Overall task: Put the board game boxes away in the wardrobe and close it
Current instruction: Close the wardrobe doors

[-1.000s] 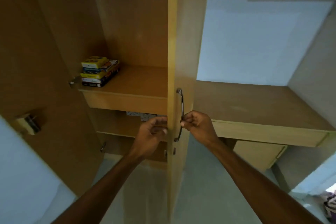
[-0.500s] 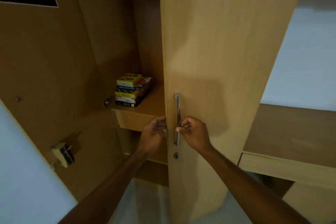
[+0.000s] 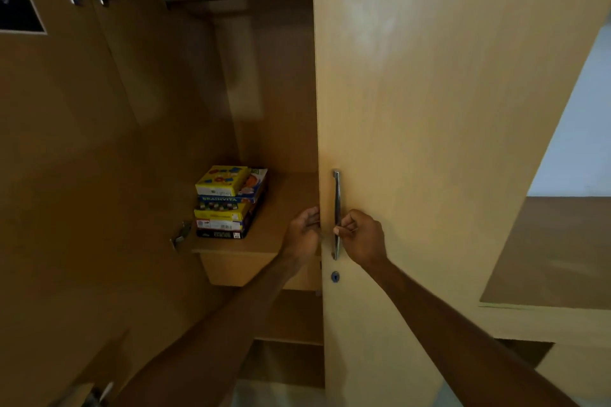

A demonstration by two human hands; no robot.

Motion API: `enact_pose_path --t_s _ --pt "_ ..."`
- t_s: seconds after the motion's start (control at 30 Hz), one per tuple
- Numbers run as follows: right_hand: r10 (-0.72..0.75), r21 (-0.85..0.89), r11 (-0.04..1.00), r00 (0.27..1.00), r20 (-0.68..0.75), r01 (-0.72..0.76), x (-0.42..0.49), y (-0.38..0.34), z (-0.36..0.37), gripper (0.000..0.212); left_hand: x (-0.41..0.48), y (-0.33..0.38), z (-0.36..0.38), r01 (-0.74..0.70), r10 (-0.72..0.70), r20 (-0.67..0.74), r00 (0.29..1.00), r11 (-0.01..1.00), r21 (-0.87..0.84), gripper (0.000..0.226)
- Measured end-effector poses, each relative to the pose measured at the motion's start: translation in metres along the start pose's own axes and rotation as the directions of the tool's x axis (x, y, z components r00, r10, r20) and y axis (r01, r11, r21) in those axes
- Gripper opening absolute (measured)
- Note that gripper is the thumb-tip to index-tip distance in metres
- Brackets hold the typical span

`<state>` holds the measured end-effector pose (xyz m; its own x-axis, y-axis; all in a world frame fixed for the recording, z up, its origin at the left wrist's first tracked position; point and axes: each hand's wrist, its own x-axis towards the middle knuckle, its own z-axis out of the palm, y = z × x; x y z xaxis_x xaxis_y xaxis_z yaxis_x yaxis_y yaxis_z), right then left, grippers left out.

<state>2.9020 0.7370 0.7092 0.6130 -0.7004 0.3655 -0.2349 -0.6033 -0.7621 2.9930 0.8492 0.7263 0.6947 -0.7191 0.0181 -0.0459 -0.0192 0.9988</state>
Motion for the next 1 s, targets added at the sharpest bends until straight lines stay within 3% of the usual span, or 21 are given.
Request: enact_pose_path --t_s 0.2,0.63,0.87,1.0 --pt "0.008 -0.039 0.999 1.0 -0.011 -0.008 0.026 0.0 0.012 0.022 0.034 -0.003 -0.006 0.027 -0.025 0.029 0.999 0.998 -0.061 0.053" --pt "-0.008 -0.033 0.999 0.999 -0.05 0.006 0.05 0.011 0.027 0.013 0.057 -0.005 -0.01 -0.055 0.053 0.133 0.99 0.998 0.016 0.052" --pt "-0.044 0.001 0.999 0.999 -0.032 0.044 0.044 0.018 0.026 0.003 0.057 -0.011 -0.007 -0.068 0.069 0.092 0.993 0.998 -0.017 0.049" --pt "-0.004 0.088 0.996 1.0 -0.028 0.006 0.025 0.021 0.022 0.009 0.036 -0.036 -0.012 -0.029 0.029 -0.057 0.998 1.0 -0.003 0.052"
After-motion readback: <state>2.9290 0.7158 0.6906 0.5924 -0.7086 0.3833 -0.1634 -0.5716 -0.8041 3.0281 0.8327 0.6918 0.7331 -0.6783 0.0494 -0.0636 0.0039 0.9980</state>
